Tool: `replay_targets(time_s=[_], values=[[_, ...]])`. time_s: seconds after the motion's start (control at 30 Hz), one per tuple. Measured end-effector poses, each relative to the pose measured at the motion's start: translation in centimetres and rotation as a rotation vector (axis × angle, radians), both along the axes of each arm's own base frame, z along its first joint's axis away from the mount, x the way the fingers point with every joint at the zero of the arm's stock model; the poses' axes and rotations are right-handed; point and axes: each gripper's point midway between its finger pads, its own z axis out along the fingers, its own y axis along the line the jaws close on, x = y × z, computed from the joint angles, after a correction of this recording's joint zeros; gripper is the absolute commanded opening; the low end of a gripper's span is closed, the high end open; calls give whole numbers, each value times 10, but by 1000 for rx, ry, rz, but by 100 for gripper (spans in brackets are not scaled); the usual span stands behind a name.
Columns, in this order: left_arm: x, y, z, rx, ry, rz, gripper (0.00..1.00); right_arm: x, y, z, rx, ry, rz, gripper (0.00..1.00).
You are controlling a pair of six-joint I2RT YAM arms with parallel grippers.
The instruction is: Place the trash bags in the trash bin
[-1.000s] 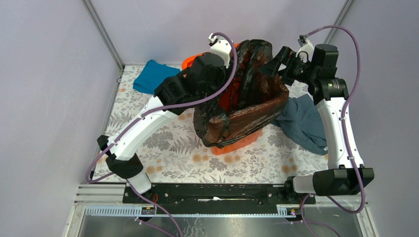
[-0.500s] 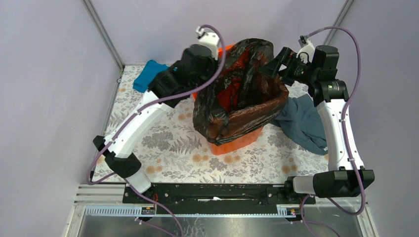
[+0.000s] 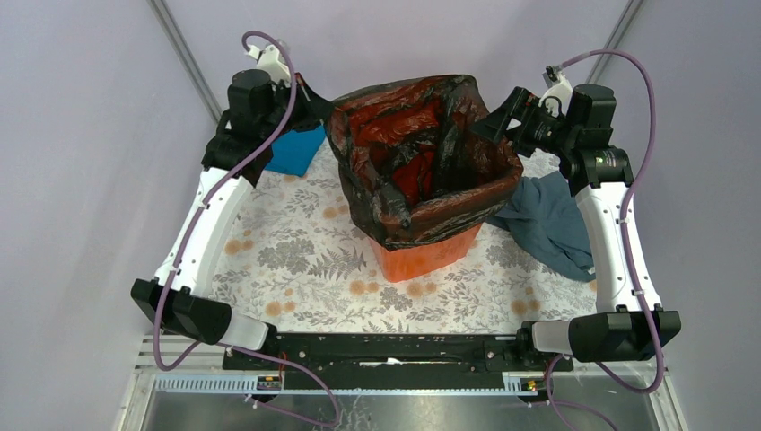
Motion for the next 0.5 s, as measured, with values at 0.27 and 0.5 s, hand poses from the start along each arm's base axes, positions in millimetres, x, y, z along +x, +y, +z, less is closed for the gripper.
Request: replay_targets(time_s=[0.27,0.5], values=[[17,18,0,-149,-2,-36,2,0,0,0,7,7,-3,100],[28,35,-33,-238,47,-53,3,0,0,0,14,12,-6,100]])
